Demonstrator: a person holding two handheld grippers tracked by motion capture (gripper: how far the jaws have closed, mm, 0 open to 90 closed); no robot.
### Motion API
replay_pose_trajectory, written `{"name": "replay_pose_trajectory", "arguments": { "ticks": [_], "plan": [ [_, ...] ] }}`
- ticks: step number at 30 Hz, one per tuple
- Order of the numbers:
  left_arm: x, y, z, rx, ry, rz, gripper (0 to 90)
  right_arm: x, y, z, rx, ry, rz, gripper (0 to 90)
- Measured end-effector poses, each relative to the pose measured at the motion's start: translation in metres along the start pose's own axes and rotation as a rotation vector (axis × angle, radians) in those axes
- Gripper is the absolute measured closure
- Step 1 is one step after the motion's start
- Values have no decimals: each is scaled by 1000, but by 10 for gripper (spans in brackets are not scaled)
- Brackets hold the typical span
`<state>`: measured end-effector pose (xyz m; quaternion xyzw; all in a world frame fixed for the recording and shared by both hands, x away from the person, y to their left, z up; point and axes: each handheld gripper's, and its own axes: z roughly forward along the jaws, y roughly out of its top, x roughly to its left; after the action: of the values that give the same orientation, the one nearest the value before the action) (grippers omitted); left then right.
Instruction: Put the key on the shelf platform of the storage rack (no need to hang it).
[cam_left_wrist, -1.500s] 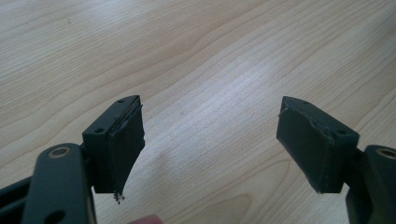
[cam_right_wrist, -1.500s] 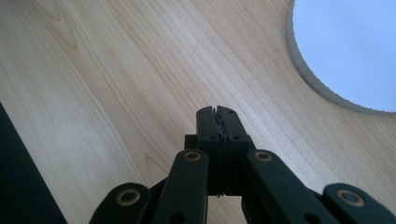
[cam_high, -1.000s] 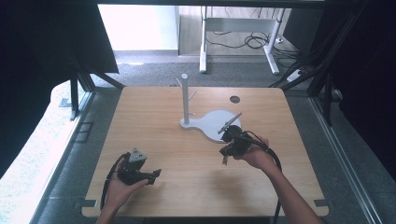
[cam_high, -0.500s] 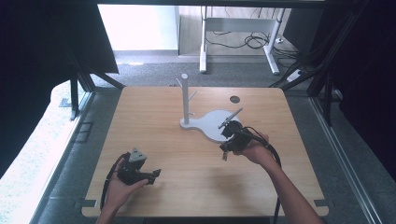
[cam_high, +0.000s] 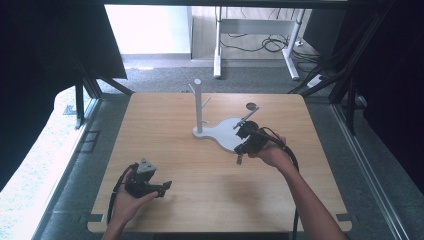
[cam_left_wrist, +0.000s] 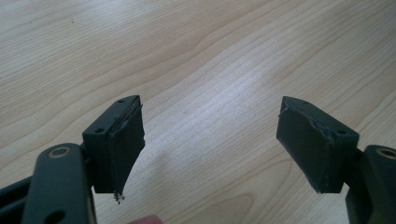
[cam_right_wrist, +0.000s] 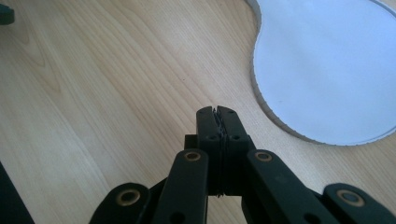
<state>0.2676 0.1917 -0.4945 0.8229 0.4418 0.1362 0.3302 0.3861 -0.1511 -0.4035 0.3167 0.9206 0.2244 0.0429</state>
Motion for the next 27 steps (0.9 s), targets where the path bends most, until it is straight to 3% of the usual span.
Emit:
{"name": "replay_pose_trajectory", "arguments": {
  "ticks": [27],
  "plan": [
    [-1,1,-4,-14,-1,1,236,-20,22,-1,1,-3,33,900]
  ]
}}
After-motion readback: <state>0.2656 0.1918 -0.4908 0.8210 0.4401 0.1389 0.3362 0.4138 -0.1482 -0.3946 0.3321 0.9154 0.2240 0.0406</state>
